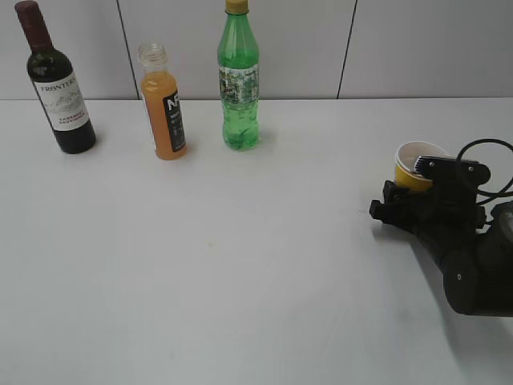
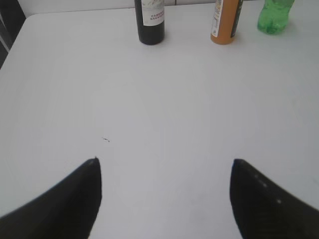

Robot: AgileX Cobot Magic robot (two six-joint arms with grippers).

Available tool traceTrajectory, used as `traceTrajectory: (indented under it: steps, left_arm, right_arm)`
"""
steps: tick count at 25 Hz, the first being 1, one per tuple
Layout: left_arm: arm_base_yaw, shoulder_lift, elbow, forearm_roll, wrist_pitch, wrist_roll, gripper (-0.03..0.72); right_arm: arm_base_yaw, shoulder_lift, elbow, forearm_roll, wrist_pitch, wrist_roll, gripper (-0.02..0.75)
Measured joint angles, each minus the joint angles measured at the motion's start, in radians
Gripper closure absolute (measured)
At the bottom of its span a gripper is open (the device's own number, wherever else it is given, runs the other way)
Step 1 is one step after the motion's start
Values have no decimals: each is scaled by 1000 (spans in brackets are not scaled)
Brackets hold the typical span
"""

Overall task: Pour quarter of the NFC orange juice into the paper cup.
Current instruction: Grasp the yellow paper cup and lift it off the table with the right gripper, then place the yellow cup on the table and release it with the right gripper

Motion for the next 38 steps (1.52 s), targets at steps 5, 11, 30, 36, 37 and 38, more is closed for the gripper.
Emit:
traceTrajectory:
  steps: [5,11,30,36,37,38]
  left_arm:
    - [0,0,0,2,0,0,101]
    - [0,0,0,3,0,0,101]
    - [0,0,0,3,0,0,101]
    - [0,0,0,3,0,0,101]
    - [0,0,0,3,0,0,101]
    - [0,0,0,3,0,0,101]
  right_arm:
    - [0,0,-1,3,0,-15,255]
    - [0,-1,-1,0,2,-22,255]
    - [10,-73,-222,-1350,23,187,256]
    - [72,-10,-345,-1423,41,228,256]
    - [82,2,-361,-1427,58,229,256]
    - [91,12,-372,-1430,78,231,256]
